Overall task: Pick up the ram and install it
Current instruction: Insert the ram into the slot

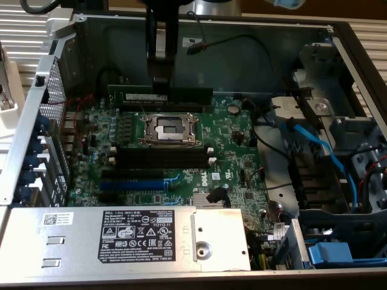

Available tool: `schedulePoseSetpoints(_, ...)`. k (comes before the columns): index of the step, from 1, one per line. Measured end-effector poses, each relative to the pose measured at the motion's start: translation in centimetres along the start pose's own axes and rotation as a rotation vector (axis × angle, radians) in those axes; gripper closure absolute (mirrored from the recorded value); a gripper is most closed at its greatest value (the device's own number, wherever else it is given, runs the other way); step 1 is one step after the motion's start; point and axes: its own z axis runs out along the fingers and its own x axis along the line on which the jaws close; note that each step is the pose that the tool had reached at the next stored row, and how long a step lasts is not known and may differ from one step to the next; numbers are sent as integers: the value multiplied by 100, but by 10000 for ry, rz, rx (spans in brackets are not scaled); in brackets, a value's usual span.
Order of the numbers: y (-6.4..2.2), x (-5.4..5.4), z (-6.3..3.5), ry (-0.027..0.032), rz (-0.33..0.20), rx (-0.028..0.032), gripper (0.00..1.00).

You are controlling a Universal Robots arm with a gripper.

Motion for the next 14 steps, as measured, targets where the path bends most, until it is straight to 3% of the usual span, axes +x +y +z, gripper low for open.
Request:
schedulePoseSetpoints(5, 0, 4, 11, -3, 1, 8, 88)
schedulePoseSetpoints(14, -4, 64, 122, -43, 0, 12, 88)
